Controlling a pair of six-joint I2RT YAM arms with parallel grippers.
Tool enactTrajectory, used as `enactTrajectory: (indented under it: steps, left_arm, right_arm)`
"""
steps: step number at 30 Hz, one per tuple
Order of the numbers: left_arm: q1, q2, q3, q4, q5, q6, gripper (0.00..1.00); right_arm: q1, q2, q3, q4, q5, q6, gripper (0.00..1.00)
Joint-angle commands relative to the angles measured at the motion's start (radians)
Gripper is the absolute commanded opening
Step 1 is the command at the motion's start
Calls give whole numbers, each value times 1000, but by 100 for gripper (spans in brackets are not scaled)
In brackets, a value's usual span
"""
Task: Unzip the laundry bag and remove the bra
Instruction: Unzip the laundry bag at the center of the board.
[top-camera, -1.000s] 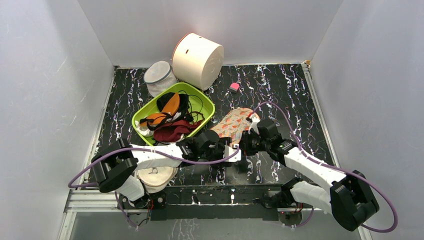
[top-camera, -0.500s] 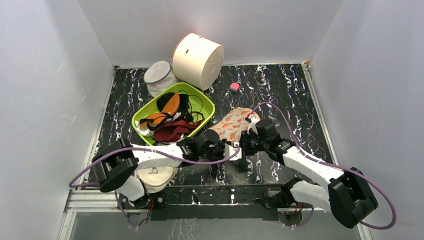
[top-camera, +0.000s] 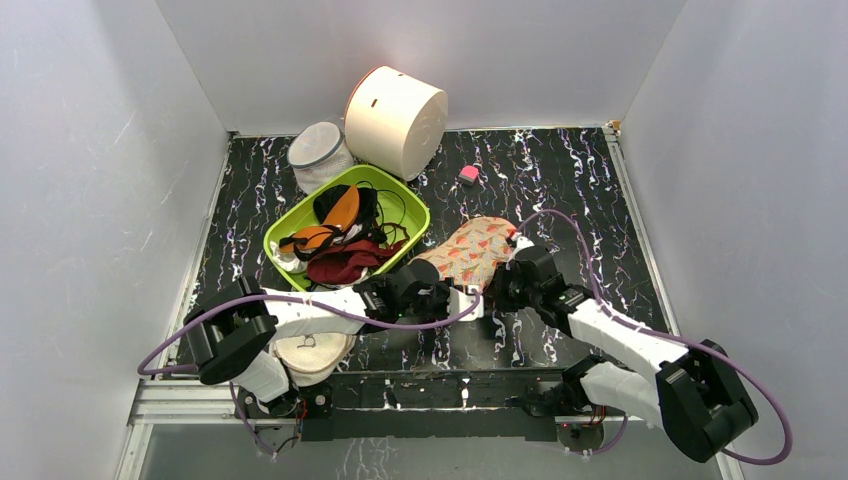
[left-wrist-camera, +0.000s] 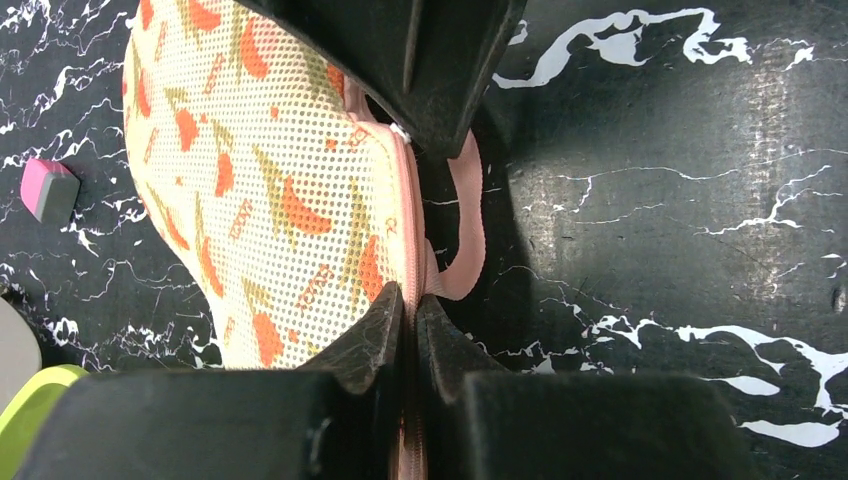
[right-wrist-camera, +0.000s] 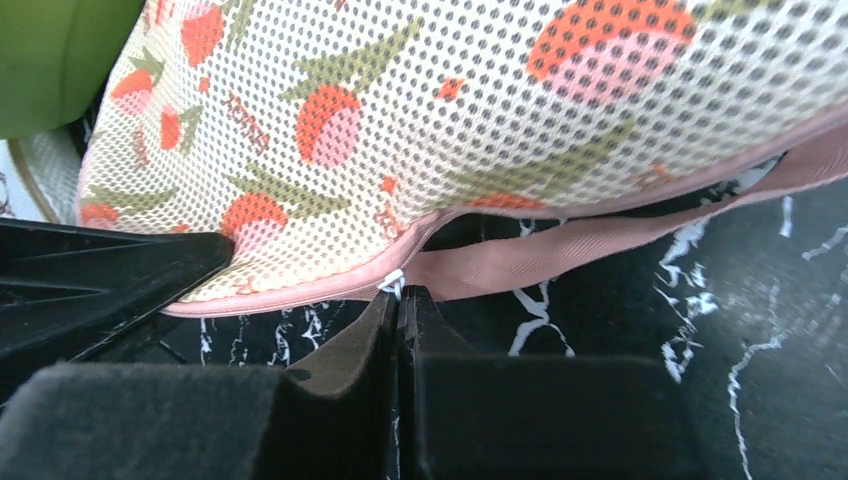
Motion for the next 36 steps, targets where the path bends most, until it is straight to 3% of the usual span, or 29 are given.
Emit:
enactTrajectory:
  steps: [1,10,18,22,23,25,28,31,36]
  left_arm:
    - [-7,0,12,13,10,8,0]
    - [-7,21,8,16,18,3,0]
    - [-7,19,3,16,0,21,0]
    - [-7,30,4,29,-36,10,0]
    - [-7,34,2,43,-53,2,10]
    - [-7,27,-5,57,-48,-5,40]
    - [-7,-15,1,34,41,-37,61]
    - [-7,-50,-3,25,124,-79,88]
    - [-10,-27,-17,80,113,-109,93]
  right_arm:
    - [-16,-62,-30,32,142,11,0]
    - [-90,-97,-67,76,105,1,0]
    - [-100,-235,-119,88,71,-18,0]
    - [-98,-200,-94,82,-32,-64,0]
    - [-92,-183,-69,76,-60,-77,0]
    - [-68,-161,-25,48,-56,-85,0]
    - [-41,-151,-5,44,-71,-84,0]
    - [-14,-145,-3,65,-107,-66,0]
    - [28,-146,-4,101,-116,-39,0]
